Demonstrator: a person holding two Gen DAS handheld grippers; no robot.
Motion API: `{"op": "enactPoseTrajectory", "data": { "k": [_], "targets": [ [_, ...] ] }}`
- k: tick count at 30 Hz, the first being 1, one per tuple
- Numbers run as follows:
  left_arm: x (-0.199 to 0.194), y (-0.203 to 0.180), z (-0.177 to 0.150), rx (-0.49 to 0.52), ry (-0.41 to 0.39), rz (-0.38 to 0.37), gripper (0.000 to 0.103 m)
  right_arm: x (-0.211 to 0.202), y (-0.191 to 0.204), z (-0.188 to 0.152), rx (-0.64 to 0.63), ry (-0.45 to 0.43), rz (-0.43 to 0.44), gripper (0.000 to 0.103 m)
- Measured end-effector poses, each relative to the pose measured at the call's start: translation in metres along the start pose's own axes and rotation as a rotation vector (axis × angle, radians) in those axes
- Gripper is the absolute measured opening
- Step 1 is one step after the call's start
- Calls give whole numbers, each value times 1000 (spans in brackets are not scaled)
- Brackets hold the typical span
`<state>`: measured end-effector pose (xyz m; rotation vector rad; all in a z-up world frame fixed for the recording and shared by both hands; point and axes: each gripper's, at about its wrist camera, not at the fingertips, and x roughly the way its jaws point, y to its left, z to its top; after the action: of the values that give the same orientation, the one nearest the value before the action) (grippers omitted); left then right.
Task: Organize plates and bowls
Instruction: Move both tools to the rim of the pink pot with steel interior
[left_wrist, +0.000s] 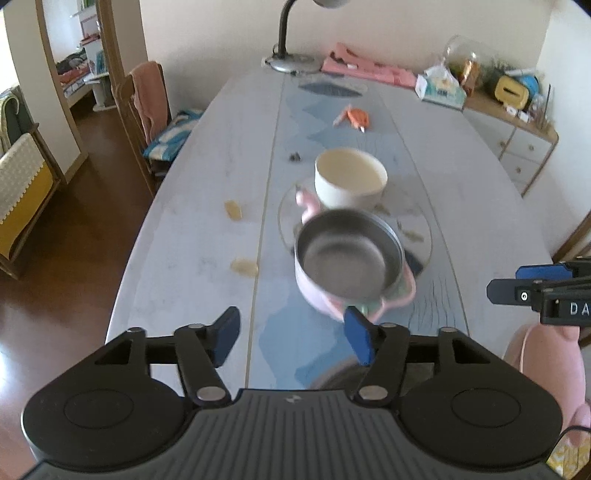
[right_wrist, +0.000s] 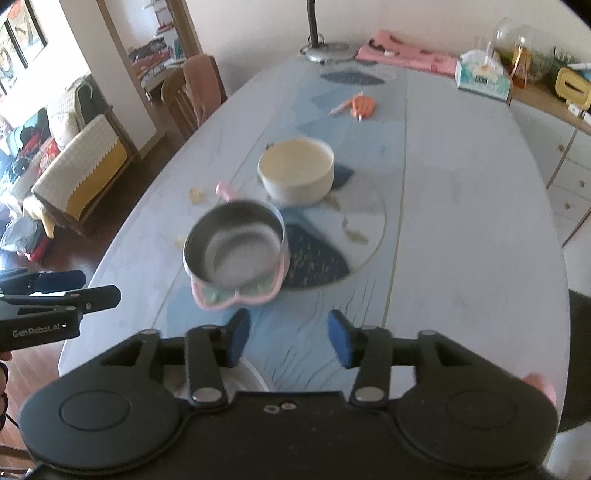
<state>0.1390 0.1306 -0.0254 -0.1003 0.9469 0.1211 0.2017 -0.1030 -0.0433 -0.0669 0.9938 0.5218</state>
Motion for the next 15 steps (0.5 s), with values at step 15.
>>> {"op": "enactPoseTrajectory", "data": {
  "k": [15],
  "targets": [
    [38, -12, 53, -33, -83, 16, 75, 31, 7, 54, -50, -49, 34, 74]
  ]
}}
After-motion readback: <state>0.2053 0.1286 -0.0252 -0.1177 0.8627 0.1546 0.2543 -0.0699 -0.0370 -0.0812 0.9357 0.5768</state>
